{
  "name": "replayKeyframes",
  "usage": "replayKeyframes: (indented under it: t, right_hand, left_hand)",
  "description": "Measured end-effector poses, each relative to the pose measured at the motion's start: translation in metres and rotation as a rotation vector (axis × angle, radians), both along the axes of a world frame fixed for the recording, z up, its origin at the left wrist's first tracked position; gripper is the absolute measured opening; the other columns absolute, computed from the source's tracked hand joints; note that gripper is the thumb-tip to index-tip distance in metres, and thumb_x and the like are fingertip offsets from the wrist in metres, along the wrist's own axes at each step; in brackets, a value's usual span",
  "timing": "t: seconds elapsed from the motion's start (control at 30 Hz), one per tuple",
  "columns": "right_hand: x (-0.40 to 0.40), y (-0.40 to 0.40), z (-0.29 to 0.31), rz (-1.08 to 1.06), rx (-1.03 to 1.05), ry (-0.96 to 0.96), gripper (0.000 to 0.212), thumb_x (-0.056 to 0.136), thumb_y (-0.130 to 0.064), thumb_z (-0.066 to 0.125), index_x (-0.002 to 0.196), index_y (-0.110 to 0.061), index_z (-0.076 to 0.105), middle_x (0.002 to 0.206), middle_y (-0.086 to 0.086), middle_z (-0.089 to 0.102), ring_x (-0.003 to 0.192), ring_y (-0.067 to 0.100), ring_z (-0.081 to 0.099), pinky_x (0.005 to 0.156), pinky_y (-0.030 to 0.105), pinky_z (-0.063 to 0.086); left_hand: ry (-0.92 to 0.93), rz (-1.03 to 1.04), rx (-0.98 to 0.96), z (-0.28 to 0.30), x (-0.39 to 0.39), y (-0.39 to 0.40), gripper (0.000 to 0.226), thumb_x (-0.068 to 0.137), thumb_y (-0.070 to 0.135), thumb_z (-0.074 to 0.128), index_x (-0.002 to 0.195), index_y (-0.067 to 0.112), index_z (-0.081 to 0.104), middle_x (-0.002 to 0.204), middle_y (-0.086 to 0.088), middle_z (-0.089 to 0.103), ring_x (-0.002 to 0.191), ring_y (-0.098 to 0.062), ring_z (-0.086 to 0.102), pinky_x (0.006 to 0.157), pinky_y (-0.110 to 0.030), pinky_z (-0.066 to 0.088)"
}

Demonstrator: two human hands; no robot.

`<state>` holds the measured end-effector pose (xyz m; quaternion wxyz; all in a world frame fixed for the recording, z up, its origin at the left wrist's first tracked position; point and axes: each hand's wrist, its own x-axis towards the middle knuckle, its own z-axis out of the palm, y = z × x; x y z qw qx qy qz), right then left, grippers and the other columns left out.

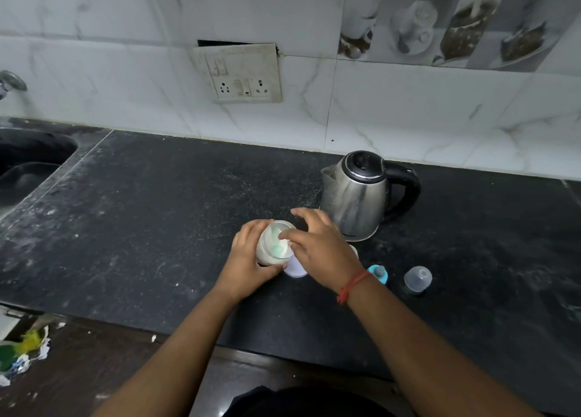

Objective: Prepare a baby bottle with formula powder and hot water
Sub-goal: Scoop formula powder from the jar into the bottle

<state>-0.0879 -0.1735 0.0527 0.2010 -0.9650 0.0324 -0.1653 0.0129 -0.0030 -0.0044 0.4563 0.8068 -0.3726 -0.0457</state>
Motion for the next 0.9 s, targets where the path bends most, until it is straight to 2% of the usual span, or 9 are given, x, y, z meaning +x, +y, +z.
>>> replayKeyframes:
  t: [0.07, 0.13, 0.23, 0.33, 0.47, 0.6, 0.7, 0.9]
  right_hand:
    - [-0.002, -0.009, 0.011, 0.044, -0.165, 0.073, 0.023, 0.087, -0.021, 0.071, 0.108, -0.031, 0.076, 0.147, 0.011, 0.051, 0.133, 0.035, 0.045, 0.106, 0.050, 0.041]
    - [-0.002, -0.015, 0.018, 0.043, -0.271, 0.117, 0.027, 0.085, -0.024, 0.073, 0.110, -0.034, 0.074, 0.150, 0.011, 0.047, 0.135, 0.035, 0.042, 0.107, 0.051, 0.039]
    - [-0.006, -0.025, 0.032, -0.031, -0.335, 0.150, 0.031, 0.083, -0.021, 0.072, 0.113, -0.029, 0.071, 0.150, 0.011, 0.046, 0.133, 0.036, 0.043, 0.105, 0.050, 0.039]
    - [-0.012, -0.035, 0.041, -0.110, -0.390, 0.211, 0.026, 0.089, -0.026, 0.062, 0.114, -0.024, 0.070, 0.137, 0.007, 0.051, 0.127, 0.033, 0.044, 0.101, 0.046, 0.038]
    - [-0.018, -0.044, 0.052, -0.140, -0.444, 0.277, 0.023, 0.088, -0.027, 0.066, 0.109, -0.023, 0.072, 0.120, 0.003, 0.055, 0.118, 0.031, 0.046, 0.096, 0.044, 0.039]
    - [-0.024, -0.051, 0.055, -0.136, -0.388, 0.185, 0.020, 0.084, -0.028, 0.071, 0.103, -0.022, 0.072, 0.111, 0.001, 0.057, 0.107, 0.027, 0.052, 0.088, 0.041, 0.041]
    - [-0.031, -0.057, 0.057, -0.119, -0.339, 0.130, 0.019, 0.084, -0.031, 0.073, 0.100, -0.020, 0.073, 0.112, 0.001, 0.058, 0.106, 0.026, 0.052, 0.087, 0.041, 0.041]
    - [-0.034, -0.059, 0.063, -0.108, -0.362, 0.118, 0.011, 0.079, -0.020, 0.074, 0.090, -0.019, 0.073, 0.115, 0.004, 0.060, 0.105, 0.029, 0.054, 0.084, 0.042, 0.041]
  left_hand:
    - [-0.026, -0.023, 0.013, 0.005, -0.004, -0.012, 0.088, 0.071, 0.027, 0.092, 0.141, 0.045, 0.041, 0.142, 0.015, 0.043, 0.135, -0.014, 0.040, 0.111, -0.027, 0.032]
    - [-0.059, -0.049, 0.028, 0.009, -0.008, -0.022, 0.089, 0.070, 0.027, 0.091, 0.144, 0.037, 0.042, 0.145, 0.013, 0.041, 0.138, -0.016, 0.038, 0.111, -0.019, 0.027]
    - [-0.149, -0.086, 0.042, 0.016, -0.015, -0.039, 0.087, 0.071, 0.027, 0.089, 0.146, 0.026, 0.046, 0.148, 0.009, 0.041, 0.139, -0.017, 0.036, 0.113, -0.013, 0.020]
    - [-0.210, -0.095, 0.027, 0.024, -0.023, -0.052, 0.086, 0.071, 0.028, 0.089, 0.145, 0.027, 0.047, 0.148, 0.006, 0.041, 0.137, -0.016, 0.036, 0.112, -0.017, 0.021]
    - [-0.215, -0.101, -0.001, 0.029, -0.032, -0.065, 0.087, 0.072, 0.032, 0.091, 0.145, 0.027, 0.045, 0.151, 0.001, 0.041, 0.138, -0.019, 0.036, 0.113, -0.026, 0.026]
    - [-0.182, -0.076, -0.051, 0.032, -0.039, -0.073, 0.084, 0.074, 0.036, 0.087, 0.146, 0.024, 0.045, 0.150, 0.004, 0.041, 0.138, -0.019, 0.039, 0.114, -0.033, 0.031]
    - [-0.204, -0.080, -0.072, 0.035, -0.042, -0.075, 0.082, 0.075, 0.042, 0.083, 0.145, 0.026, 0.045, 0.148, 0.010, 0.040, 0.139, -0.015, 0.039, 0.115, -0.031, 0.031]
    - [-0.205, -0.078, -0.082, 0.035, -0.046, -0.081, 0.085, 0.073, 0.029, 0.093, 0.144, 0.020, 0.048, 0.149, 0.005, 0.042, 0.141, -0.018, 0.040, 0.116, -0.043, 0.037]
